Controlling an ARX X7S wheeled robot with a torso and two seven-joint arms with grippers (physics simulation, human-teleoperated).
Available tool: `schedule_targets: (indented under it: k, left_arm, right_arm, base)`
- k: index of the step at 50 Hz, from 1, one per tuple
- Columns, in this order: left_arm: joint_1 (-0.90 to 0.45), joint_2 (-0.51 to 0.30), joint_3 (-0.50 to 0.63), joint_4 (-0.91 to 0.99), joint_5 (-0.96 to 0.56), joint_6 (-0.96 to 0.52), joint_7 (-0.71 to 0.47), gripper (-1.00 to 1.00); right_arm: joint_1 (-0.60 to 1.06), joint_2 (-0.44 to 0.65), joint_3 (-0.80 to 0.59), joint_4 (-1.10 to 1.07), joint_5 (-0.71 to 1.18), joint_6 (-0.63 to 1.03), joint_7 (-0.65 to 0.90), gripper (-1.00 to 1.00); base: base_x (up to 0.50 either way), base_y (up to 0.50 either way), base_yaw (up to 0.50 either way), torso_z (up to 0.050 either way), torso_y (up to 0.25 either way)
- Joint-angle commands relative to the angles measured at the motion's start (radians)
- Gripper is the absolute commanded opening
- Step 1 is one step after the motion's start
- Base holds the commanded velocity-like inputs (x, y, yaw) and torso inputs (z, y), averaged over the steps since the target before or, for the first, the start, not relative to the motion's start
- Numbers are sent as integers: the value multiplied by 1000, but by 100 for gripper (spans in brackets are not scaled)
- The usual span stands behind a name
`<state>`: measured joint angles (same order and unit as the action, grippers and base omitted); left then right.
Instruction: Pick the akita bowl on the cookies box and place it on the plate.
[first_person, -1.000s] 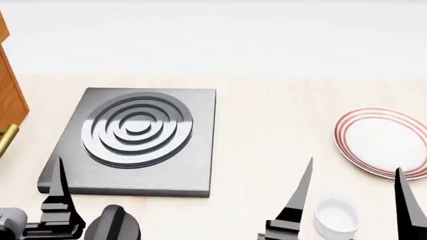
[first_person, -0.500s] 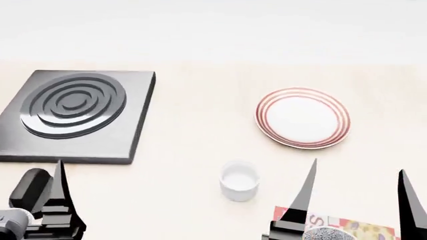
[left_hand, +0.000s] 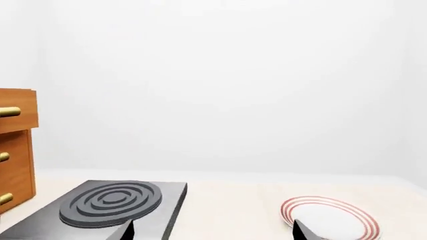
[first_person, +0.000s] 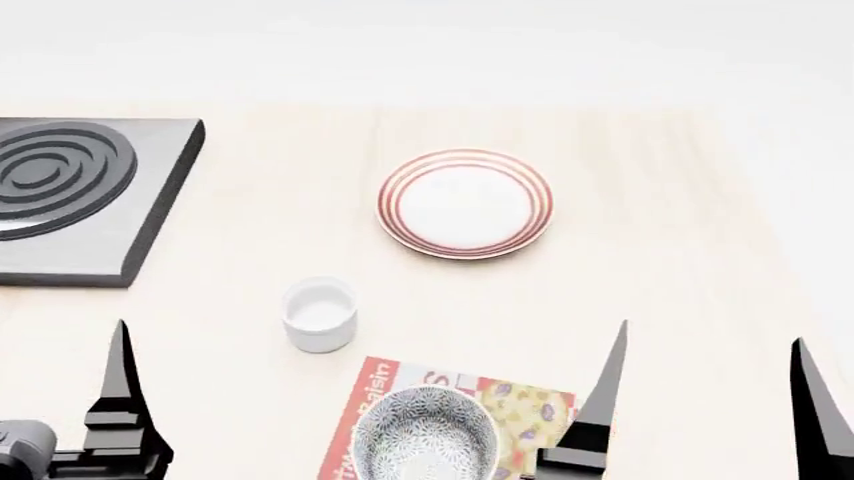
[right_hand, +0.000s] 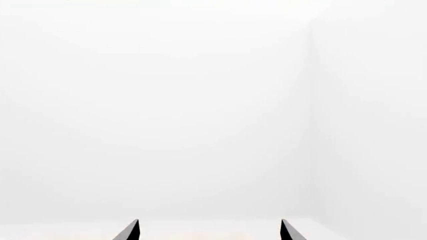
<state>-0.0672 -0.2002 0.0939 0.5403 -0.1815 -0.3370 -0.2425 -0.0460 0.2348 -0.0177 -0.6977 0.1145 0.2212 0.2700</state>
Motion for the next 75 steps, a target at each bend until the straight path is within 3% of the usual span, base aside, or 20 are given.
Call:
schedule_targets:
  k: [1, 12, 49, 52, 75]
  left_arm:
    - [-1, 10, -17, 12, 14, -2, 23, 100]
    - [-4, -1, -13, 18, -3, -11, 14, 100]
    - [-2, -31, 1, 0, -43, 7, -23, 100]
    - [-5, -33, -33, 6, -147, -4, 21, 100]
    - [-4, -48, -20, -15, -109, 59, -7, 100]
  right_arm:
    - [17, -14, 10, 18, 3, 47, -31, 100]
    - [-2, -11, 7, 20, 17, -25, -39, 100]
    - [-6, 4, -18, 29, -12, -52, -4, 100]
    - [-8, 6, -20, 26, -18, -55, 1, 100]
    - [-8, 23, -30, 13, -18, -45, 11, 100]
  base:
    - [0, 0, 0, 0, 0]
    - [39, 0, 0, 0, 0]
    - [468, -145, 0, 0, 0]
    - [0, 0, 0, 0, 0]
    - [0, 0, 0, 48, 0]
